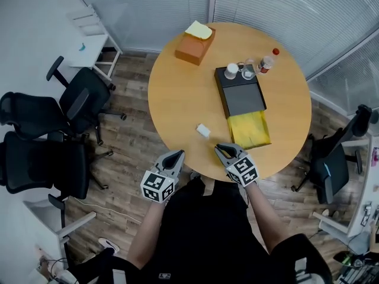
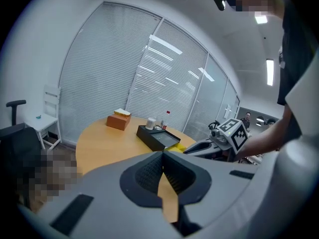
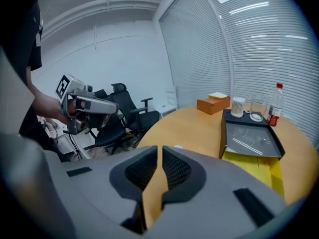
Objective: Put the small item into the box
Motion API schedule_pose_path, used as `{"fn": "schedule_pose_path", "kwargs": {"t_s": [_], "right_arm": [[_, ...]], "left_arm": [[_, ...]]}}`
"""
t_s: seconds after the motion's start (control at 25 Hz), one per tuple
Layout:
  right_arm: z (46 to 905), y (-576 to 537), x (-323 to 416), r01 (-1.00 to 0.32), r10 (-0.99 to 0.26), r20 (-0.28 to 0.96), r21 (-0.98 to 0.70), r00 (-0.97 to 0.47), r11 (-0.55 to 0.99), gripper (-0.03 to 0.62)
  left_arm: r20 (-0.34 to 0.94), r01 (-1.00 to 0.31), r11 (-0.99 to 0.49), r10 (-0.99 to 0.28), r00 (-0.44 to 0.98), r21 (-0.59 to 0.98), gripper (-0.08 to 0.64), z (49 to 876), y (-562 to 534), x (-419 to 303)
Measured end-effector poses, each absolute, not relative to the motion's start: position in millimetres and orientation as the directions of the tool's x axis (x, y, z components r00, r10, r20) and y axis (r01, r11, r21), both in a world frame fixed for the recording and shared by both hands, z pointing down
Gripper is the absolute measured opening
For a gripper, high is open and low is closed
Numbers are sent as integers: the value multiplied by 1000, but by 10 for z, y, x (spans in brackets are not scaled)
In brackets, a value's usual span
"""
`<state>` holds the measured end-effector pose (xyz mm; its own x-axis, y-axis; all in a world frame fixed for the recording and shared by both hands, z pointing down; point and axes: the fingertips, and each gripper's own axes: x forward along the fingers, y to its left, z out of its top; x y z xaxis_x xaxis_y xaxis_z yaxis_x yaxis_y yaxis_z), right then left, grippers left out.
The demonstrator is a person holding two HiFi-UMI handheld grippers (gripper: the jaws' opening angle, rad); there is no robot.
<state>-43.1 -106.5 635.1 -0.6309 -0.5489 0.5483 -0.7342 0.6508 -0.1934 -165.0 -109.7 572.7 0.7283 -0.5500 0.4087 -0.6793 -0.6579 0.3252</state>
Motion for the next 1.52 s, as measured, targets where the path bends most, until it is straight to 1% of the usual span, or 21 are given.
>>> {"fn": "schedule_pose_path", "kwargs": {"t_s": [0.2,0.24,0.32,0.52,0.84,1.12,1.52], "right_arm": [[6559,-1189,-504,-733,-514,583,-225,-629,641,10],[6611,-1215,-530,-732,-506,591,-230,-628,641,19],[6713,-1268,-581,-729,-488,610,-230,-624,644,104],[6949,-1424,-634,-741,-473,663,-187,-580,645,142],[7267,-1698,-752,-760,-449,737,-133,-506,637,170],[7506,-1793,-739,-778,-431,781,-109,-452,618,207],[7682,-1817,-732,-782,-405,827,-66,-390,619,210]], "left_arm": [[428,-682,-655,-541,724,326,6,5758,-1061,-1711],[433,-685,-652,-541,721,325,6,5771,-1061,-1733],[437,-692,-644,-547,714,325,6,5785,-1062,-1769],[441,-707,-627,-560,702,328,6,5792,-1021,-1815],[468,-732,-591,-569,677,339,6,5913,-976,-2015],[473,-732,-593,-566,676,336,6,5926,-1032,-2076],[479,-725,-599,-553,681,339,6,5955,-1012,-2077]]}}
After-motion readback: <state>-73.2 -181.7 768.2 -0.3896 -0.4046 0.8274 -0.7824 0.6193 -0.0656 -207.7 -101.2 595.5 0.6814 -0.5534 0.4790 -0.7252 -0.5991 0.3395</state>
